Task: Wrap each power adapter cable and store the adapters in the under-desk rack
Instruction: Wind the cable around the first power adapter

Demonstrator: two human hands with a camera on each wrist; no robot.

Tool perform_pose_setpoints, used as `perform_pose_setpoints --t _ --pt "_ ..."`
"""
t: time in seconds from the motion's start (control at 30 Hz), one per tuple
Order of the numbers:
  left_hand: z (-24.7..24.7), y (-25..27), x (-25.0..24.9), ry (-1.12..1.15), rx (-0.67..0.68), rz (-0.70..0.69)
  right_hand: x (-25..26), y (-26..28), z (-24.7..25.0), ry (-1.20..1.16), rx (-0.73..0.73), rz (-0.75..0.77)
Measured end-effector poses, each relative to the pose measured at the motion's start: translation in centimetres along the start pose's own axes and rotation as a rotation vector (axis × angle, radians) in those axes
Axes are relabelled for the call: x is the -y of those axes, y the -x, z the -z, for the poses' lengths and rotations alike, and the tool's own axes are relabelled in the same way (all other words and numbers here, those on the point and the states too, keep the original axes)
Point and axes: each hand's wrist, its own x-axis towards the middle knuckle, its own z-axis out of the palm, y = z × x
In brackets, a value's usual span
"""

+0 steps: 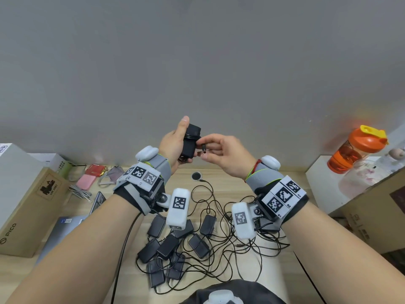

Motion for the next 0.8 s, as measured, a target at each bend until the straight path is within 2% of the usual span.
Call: perform_pose_setpoints --t 0.1,0.23,0.3,0.4,0.57,0.8 --pt "0.1 0.3 0.4 0.029 0.018 0.023 0.2 -0.1 0.3 0.042 -0.072 0.041" --pt "-0.7 0.6 0.6 0.024 0.048 0.023 0.2 -0.2 0.2 0.234 -0.201 0.18" --pt "-1.0 0.6 0.7 0.001 0.047 0.018 0.2 -0.4 -0.2 0.283 -0.251 0.202" --pt "-1.1 0.6 0.7 -0.005 0.052 0.019 0.3 -0.3 -0.4 0.217 -0.277 0.175" --pt "-0.5 0.5 -0.1 0.071 0.034 0.043 0.0 -0.1 0.2 0.145 -0.195 0.184" --pt "-1.3 0.9 0.1 0.0 0.118 0.03 0.5 -0.9 0.1 0.162 -0.388 0.182"
